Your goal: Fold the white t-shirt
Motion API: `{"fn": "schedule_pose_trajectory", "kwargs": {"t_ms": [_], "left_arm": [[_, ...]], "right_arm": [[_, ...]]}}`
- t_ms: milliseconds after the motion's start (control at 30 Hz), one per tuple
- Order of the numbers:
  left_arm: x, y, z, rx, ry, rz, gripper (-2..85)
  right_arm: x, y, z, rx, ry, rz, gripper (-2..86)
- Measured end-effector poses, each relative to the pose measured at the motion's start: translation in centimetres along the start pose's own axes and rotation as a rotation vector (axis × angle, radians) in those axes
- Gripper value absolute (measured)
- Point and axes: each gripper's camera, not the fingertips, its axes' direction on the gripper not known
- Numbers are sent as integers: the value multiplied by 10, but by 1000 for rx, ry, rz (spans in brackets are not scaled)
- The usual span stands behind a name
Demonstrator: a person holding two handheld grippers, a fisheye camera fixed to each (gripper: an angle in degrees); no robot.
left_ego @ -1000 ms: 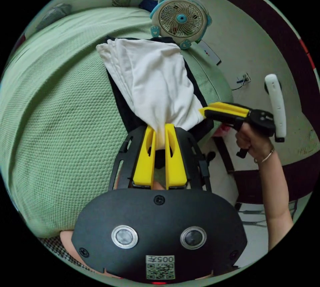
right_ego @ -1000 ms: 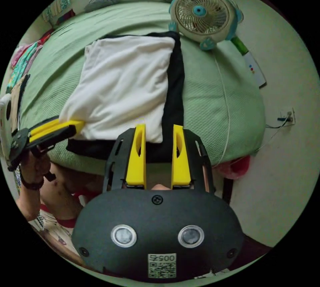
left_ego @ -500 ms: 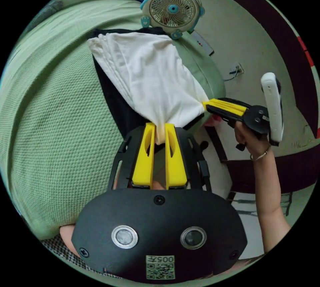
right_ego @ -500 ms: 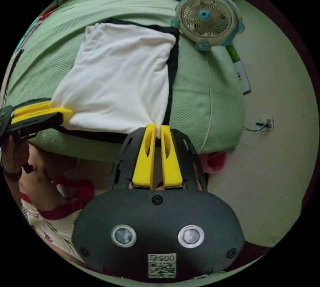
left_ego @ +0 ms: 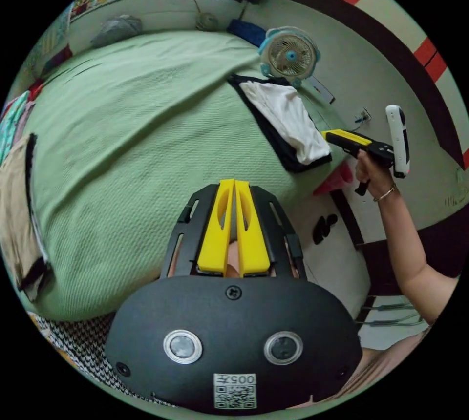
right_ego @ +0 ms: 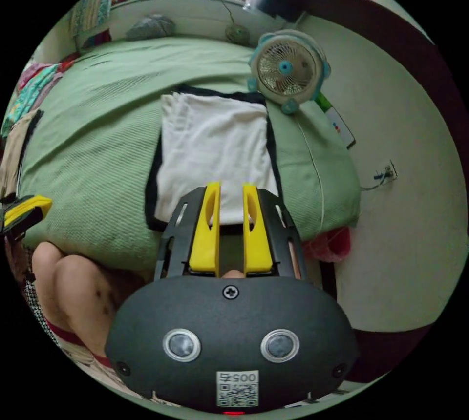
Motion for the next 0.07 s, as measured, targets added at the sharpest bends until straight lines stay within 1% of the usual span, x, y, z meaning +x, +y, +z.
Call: {"fn": "schedule_pose_trajectory", "kwargs": {"t_ms": [67], "left_arm": [[-32,26,-23,-6,-12,-76,-7]], "right_arm": [[-16,-2,17,-54,-47,22,22]]}}
